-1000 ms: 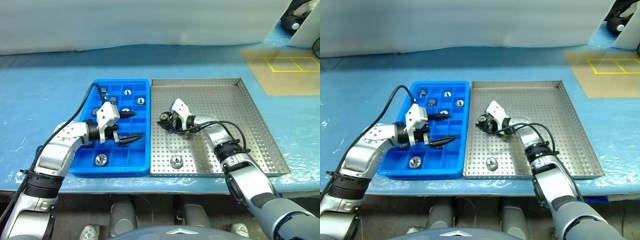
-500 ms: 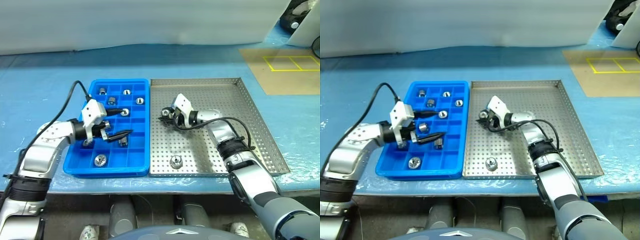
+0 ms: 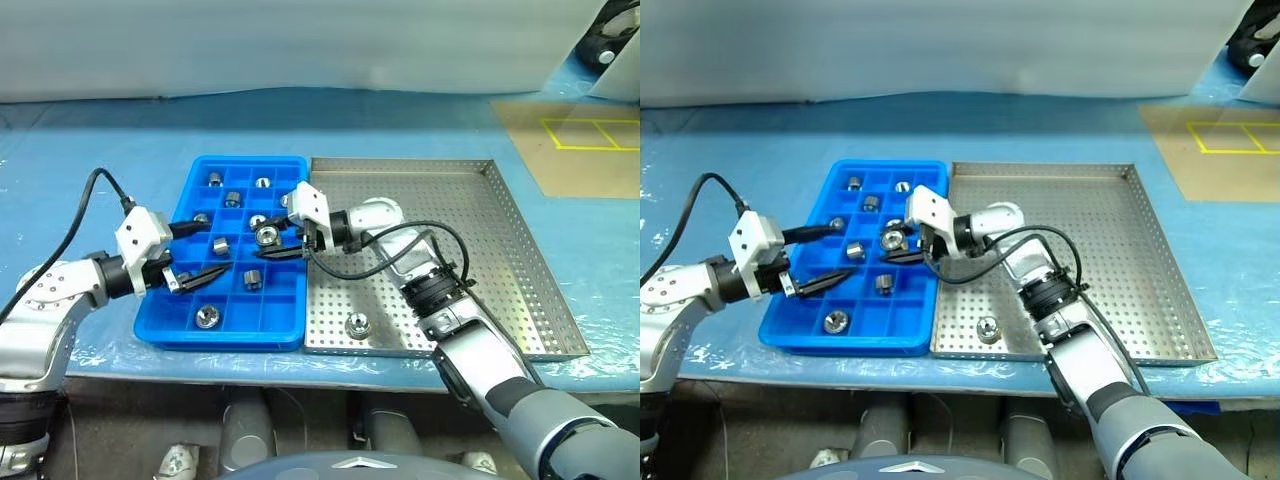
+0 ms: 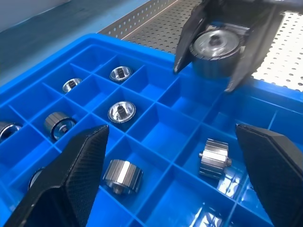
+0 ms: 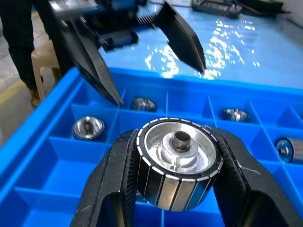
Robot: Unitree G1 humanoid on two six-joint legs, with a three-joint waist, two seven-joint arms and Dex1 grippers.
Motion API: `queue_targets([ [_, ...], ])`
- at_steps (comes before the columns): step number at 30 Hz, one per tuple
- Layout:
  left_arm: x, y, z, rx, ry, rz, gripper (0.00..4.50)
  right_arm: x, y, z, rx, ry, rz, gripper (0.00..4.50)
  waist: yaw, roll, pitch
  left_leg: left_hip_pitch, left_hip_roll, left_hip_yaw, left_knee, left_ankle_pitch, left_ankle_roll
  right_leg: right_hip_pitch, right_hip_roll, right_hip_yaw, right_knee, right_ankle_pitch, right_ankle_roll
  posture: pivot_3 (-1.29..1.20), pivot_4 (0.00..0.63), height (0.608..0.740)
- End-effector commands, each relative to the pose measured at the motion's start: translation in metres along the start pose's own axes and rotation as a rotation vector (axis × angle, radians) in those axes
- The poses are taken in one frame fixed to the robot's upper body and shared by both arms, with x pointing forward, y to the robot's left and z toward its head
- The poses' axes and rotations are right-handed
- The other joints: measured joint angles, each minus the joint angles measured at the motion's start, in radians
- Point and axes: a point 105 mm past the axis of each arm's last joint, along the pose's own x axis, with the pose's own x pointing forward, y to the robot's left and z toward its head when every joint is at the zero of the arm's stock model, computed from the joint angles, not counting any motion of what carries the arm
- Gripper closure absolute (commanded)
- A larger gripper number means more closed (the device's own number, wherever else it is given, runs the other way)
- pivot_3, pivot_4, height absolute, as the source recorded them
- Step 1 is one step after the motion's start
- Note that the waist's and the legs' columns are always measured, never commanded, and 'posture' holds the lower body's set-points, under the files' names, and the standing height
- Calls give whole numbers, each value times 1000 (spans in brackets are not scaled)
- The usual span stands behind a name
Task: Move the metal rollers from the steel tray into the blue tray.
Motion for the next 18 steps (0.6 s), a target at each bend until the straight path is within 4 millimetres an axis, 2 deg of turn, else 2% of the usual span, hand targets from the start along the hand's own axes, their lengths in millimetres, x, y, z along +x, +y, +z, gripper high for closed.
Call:
queue_targets([
  [1,-8,-3,13,22,-33,39,0,-4,-4,2,-48,7,19,2761,2,0,0,0,0,0,0,0,0,0,0,0,0,0,0,216,150,740],
  [4,-11,-4,12,14,-29,57,0,-9,6,0,-56,16,81,2761,7,0,0,-2,0,-1,-1,0,0,-1,0,-2,-1,0,-1,220,150,740],
  [7,-12,-5,11,8,-25,64,0,-10,20,-11,-42,36,131,2761,10,0,0,-2,1,-1,-1,0,0,-1,0,-3,-1,-1,-1,219,150,740],
  [12,-7,-2,13,13,-33,59,0,0,5,-13,-34,35,43,2761,4,0,0,-1,1,-1,-1,0,-1,-1,0,-2,0,-1,-1,200,150,740],
  [18,-2,-3,14,15,-39,43,0,-3,-10,-8,-39,19,-18,2761,6,0,0,-1,0,-1,-1,1,-1,-1,0,-2,1,-1,-1,188,150,740],
])
